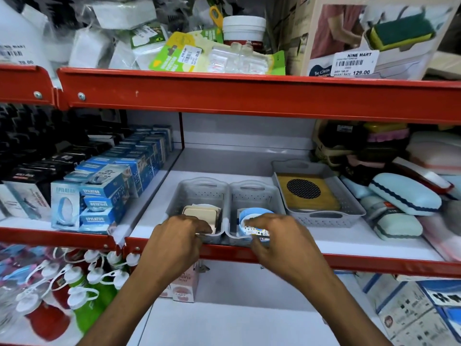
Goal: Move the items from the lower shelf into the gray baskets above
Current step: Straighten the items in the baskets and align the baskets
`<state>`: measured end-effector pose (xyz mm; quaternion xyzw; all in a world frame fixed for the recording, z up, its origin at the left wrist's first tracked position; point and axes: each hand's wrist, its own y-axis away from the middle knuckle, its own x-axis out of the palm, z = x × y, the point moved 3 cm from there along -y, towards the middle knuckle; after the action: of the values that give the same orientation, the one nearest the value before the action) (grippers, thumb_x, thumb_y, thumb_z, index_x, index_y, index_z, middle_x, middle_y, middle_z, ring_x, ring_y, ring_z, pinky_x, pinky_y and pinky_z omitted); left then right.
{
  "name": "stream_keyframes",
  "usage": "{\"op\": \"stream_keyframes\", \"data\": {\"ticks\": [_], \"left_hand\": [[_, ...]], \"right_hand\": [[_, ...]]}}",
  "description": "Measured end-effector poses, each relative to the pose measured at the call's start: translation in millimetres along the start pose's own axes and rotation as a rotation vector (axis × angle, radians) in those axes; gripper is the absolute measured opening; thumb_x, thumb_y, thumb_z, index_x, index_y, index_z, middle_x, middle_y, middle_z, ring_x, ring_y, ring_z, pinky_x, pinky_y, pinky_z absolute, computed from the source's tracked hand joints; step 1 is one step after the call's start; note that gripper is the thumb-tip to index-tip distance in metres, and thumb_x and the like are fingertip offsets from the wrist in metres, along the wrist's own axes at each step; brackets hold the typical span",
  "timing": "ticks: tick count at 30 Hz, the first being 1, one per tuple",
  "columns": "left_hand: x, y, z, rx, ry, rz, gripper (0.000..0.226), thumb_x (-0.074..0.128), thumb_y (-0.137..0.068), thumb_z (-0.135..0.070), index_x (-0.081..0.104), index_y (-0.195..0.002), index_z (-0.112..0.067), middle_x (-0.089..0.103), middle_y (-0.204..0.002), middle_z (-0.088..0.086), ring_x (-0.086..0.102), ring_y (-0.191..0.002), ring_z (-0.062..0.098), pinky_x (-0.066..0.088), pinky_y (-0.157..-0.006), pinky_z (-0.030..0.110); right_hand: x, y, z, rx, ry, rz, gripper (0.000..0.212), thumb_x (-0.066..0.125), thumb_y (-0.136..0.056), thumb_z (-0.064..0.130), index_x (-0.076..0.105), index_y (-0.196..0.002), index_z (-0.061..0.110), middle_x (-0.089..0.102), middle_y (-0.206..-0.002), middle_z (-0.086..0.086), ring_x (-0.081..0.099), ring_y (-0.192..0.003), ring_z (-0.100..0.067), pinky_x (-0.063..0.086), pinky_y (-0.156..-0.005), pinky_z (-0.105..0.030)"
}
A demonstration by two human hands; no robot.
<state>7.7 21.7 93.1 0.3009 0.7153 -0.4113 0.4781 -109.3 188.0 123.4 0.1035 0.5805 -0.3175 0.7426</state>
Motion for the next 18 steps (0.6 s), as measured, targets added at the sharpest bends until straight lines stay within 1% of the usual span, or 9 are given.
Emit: {"op": "stream_keyframes", "data": {"ticks": [2, 3, 5, 6, 8, 9, 12, 14, 18], "left_hand": [[-0.3, -1.2, 0.0, -0.006, -0.004, -0.001, 0.038, 0.059, -0.079, -0.017, 0.073, -0.11, -0.035, 0.076, -0.112, -0.012, 0.07, -0.099, 0.016, 0.059, -0.085, 0.035], [-0.6, -1.9, 0.5, -0.014, -0.002, -0.001, 0.038, 0.059, -0.079, -0.017, 0.073, -0.11, -0.035, 0.076, -0.113, -0.012, 0.07, -0.099, 0.016, 0.06, -0.086, 0.035], [-2.6, -1.7, -6.3, -0.007, 0.0, 0.007, 0.038, 0.059, -0.08, -0.017, 0.074, -0.11, -0.034, 0.076, -0.113, -0.011, 0.07, -0.1, 0.016, 0.059, -0.087, 0.035], [-2.9, -1.5, -7.1, -0.008, 0.001, 0.011, 0.037, 0.06, -0.08, -0.017, 0.074, -0.11, -0.034, 0.076, -0.113, -0.011, 0.07, -0.1, 0.017, 0.059, -0.086, 0.035], [-3.3, -0.5, -7.4, -0.025, -0.004, 0.012, 0.037, 0.061, -0.08, -0.017, 0.074, -0.11, -0.034, 0.076, -0.113, -0.01, 0.07, -0.099, 0.018, 0.058, -0.084, 0.035], [-3.0, 0.3, -7.3, -0.029, -0.011, 0.014, 0.036, 0.061, -0.08, -0.017, 0.074, -0.11, -0.034, 0.076, -0.112, -0.01, 0.07, -0.099, 0.018, 0.058, -0.084, 0.035], [-2.0, 2.1, -6.9, -0.023, -0.012, 0.017, 0.034, 0.061, -0.082, -0.017, 0.074, -0.109, -0.033, 0.077, -0.111, -0.009, 0.07, -0.099, 0.018, 0.058, -0.084, 0.034], [-2.6, 1.4, -7.9, -0.03, -0.011, 0.021, 0.034, 0.059, -0.082, -0.018, 0.074, -0.109, -0.034, 0.076, -0.112, -0.009, 0.07, -0.098, 0.018, 0.059, -0.084, 0.035], [-2.3, 0.8, -6.9, -0.038, -0.013, 0.017, 0.034, 0.059, -0.081, -0.019, 0.074, -0.108, -0.034, 0.077, -0.11, -0.01, 0.07, -0.097, 0.018, 0.06, -0.083, 0.035]], "right_hand": [[-13.0, -3.2, -17.0, 0.045, -0.036, -0.132, 0.033, 0.064, -0.088, 0.024, 0.071, -0.12, 0.029, 0.073, -0.119, 0.008, 0.068, -0.098, -0.014, 0.054, -0.086, -0.027], [-18.8, -8.9, -27.4, 0.09, -0.011, -0.17, 0.032, 0.064, -0.088, 0.02, 0.072, -0.117, 0.027, 0.074, -0.116, 0.004, 0.069, -0.094, -0.017, 0.054, -0.082, -0.029], [-28.5, -11.7, -57.8, 0.219, 0.121, -0.185, 0.028, 0.062, -0.087, 0.014, 0.073, -0.112, 0.022, 0.075, -0.108, -0.007, 0.068, -0.092, -0.028, 0.053, -0.074, -0.032], [-28.8, -15.1, -71.6, 0.283, 0.18, -0.149, 0.026, 0.061, -0.086, 0.012, 0.072, -0.109, 0.018, 0.074, -0.105, -0.013, 0.067, -0.092, -0.033, 0.051, -0.073, -0.033], [-21.2, -21.0, -89.3, 0.336, 0.241, -0.055, 0.026, 0.06, -0.085, 0.011, 0.071, -0.108, 0.016, 0.071, -0.104, -0.017, 0.066, -0.093, -0.038, 0.054, -0.075, -0.037], [-17.2, -23.2, -94.3, 0.332, 0.251, -0.029, 0.031, 0.059, -0.085, 0.01, 0.071, -0.112, 0.02, 0.072, -0.107, -0.016, 0.067, -0.095, -0.037, 0.056, -0.078, -0.038], [-11.5, -27.3, -99.3, 0.293, 0.253, -0.044, 0.039, 0.058, -0.087, 0.007, 0.072, -0.116, 0.03, 0.073, -0.11, -0.01, 0.068, -0.097, -0.033, 0.056, -0.081, -0.037], [-12.5, -25.6, -99.4, 0.284, 0.246, -0.054, 0.042, 0.057, -0.087, 0.004, 0.073, -0.114, 0.032, 0.073, -0.109, -0.009, 0.068, -0.096, -0.033, 0.056, -0.081, -0.037], [-13.8, -14.8, -95.4, 0.274, 0.306, -0.028, 0.044, 0.058, -0.084, 0.001, 0.075, -0.109, 0.032, 0.074, -0.105, -0.009, 0.068, -0.094, -0.032, 0.058, -0.078, -0.036]]}}
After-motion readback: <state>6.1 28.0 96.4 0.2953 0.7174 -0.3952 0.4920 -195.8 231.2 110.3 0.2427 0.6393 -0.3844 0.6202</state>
